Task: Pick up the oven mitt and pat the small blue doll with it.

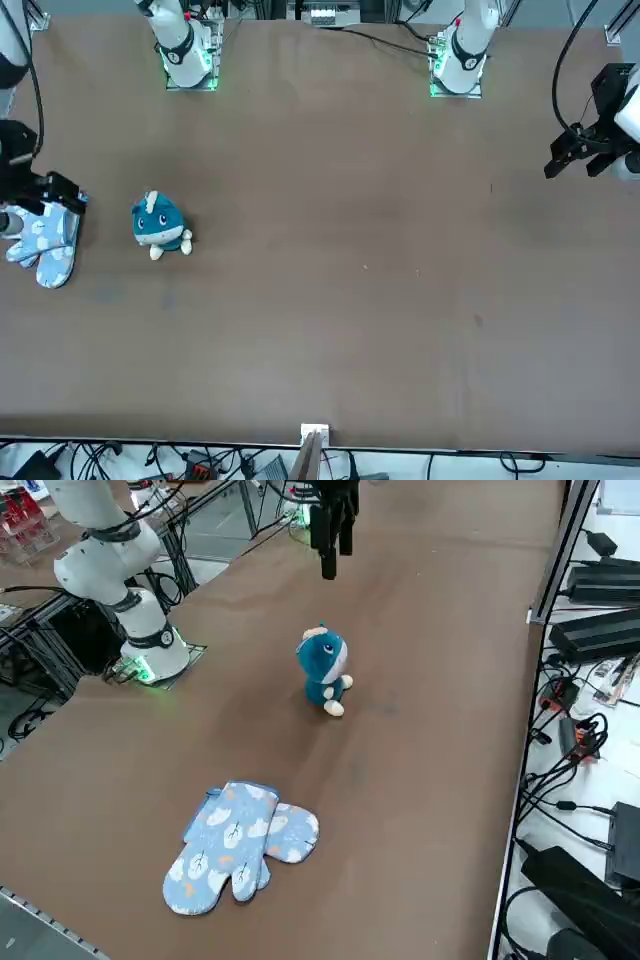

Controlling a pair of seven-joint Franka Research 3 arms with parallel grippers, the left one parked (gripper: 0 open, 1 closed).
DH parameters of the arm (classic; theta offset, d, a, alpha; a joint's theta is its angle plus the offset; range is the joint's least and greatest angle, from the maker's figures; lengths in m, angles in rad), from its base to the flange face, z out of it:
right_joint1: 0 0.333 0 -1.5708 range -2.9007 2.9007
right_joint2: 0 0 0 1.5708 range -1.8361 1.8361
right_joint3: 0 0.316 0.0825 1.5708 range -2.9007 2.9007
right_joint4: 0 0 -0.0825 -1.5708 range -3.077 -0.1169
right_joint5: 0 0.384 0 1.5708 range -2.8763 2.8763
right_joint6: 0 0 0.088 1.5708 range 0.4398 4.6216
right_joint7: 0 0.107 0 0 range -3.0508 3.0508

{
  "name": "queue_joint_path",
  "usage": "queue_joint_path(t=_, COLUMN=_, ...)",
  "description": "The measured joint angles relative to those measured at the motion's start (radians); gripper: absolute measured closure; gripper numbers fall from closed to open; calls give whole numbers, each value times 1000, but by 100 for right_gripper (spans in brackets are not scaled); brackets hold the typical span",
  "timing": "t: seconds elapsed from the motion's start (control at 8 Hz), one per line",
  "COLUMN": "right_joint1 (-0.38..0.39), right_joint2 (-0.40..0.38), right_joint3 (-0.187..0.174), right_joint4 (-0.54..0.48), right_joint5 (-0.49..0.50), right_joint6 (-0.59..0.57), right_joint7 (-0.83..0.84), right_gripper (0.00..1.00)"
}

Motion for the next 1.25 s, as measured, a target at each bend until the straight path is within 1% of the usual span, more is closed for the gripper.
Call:
queue_joint_path(t=0.12, right_joint1=83, right_joint2=-23, right_joint3=-107, right_joint4=-2, right_joint5=37, right_joint6=-11, right_joint7=-1, right_gripper=0)
queue_joint_path(t=0.25, right_joint1=134, right_joint2=-48, right_joint3=-174, right_joint4=-17, right_joint5=54, right_joint6=-16, right_joint7=-4, right_gripper=0)
queue_joint_path(t=0.5, right_joint1=216, right_joint2=-124, right_joint3=-256, right_joint4=-102, right_joint5=60, right_joint6=-6, right_joint7=-4, right_gripper=0)
queue_joint_path(t=0.62, right_joint1=249, right_joint2=-173, right_joint3=-289, right_joint4=-155, right_joint5=60, right_joint6=7, right_joint7=-4, right_gripper=0)
queue_joint_path(t=0.75, right_joint1=260, right_joint2=-218, right_joint3=-304, right_joint4=-195, right_joint5=67, right_joint6=10, right_joint7=-9, right_gripper=0)
queue_joint_path(t=0.88, right_joint1=261, right_joint2=-247, right_joint3=-310, right_joint4=-214, right_joint5=80, right_joint6=10, right_joint7=-15, right_gripper=0)
queue_joint_path(t=1.0, right_joint1=261, right_joint2=-257, right_joint3=-311, right_joint4=-216, right_joint5=89, right_joint6=13, right_joint7=-16, right_gripper=0)
queue_joint_path(t=1.25, right_joint1=269, right_joint2=-251, right_joint3=-311, right_joint4=-216, right_joint5=91, right_joint6=23, right_joint7=-16, right_gripper=0)
